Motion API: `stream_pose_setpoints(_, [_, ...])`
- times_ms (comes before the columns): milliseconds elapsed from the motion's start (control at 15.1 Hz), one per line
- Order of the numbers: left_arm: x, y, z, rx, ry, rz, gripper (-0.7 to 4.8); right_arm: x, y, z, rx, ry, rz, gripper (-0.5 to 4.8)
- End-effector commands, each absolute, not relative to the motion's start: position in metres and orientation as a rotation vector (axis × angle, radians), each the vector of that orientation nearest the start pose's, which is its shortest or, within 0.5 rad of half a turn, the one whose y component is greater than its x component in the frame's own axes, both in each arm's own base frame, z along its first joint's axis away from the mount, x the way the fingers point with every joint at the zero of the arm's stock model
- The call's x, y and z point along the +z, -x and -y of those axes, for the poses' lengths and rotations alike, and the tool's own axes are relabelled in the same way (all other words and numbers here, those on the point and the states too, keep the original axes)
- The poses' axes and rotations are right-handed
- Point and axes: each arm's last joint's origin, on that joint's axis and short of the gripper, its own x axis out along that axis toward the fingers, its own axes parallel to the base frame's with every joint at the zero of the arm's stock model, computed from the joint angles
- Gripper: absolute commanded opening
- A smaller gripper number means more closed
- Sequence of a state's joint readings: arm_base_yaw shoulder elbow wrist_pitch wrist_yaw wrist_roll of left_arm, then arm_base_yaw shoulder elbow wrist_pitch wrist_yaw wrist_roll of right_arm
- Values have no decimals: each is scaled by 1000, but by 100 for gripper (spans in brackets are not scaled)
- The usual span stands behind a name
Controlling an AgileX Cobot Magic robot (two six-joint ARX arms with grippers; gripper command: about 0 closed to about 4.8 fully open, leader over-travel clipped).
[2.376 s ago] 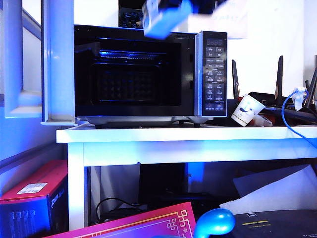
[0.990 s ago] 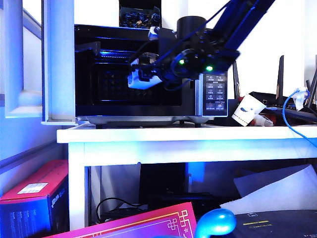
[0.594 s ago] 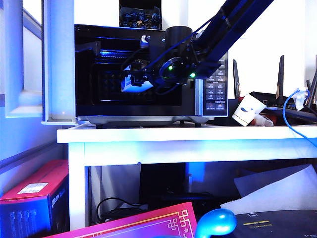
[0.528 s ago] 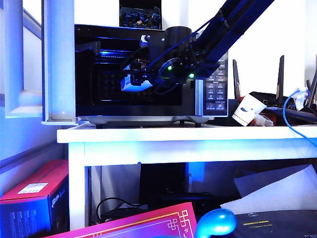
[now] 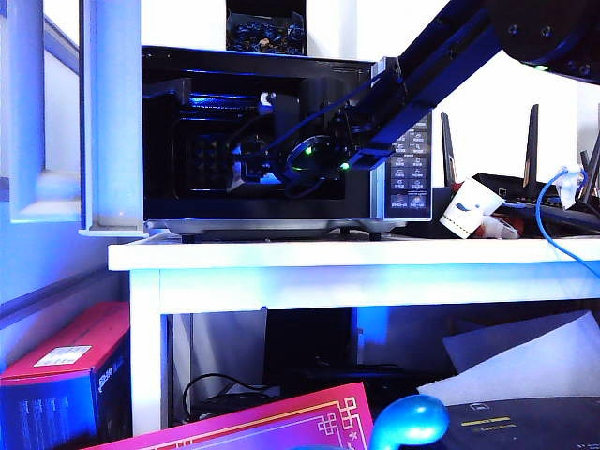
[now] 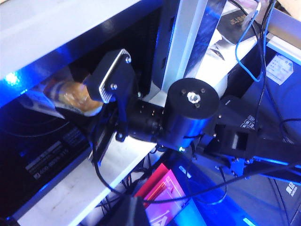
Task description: Open the microwave door, place the box of snacks from the top of the microwave inside, then close the microwave door.
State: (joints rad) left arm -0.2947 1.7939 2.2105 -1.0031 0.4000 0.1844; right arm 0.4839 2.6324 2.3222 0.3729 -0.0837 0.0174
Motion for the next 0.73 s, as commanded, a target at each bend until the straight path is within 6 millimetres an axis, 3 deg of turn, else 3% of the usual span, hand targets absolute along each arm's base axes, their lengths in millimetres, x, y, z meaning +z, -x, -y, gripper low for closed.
stream_pose_setpoints(66, [467, -335, 114, -729, -143, -518, -6, 237, -527, -280, 548, -21, 138, 265])
stream_pose_setpoints(594, [466, -335, 114, -729, -140, -526, -6, 234, -527, -281, 538, -23, 139, 266])
stream_pose_setpoints(660, [466, -335, 114, -729, -140, -526, -6, 228, -528, -282, 541, -21, 129, 304])
stream_pose_setpoints(726, [466, -335, 114, -729, -140, -526, -6, 226, -529, -282, 541, -18, 116, 469])
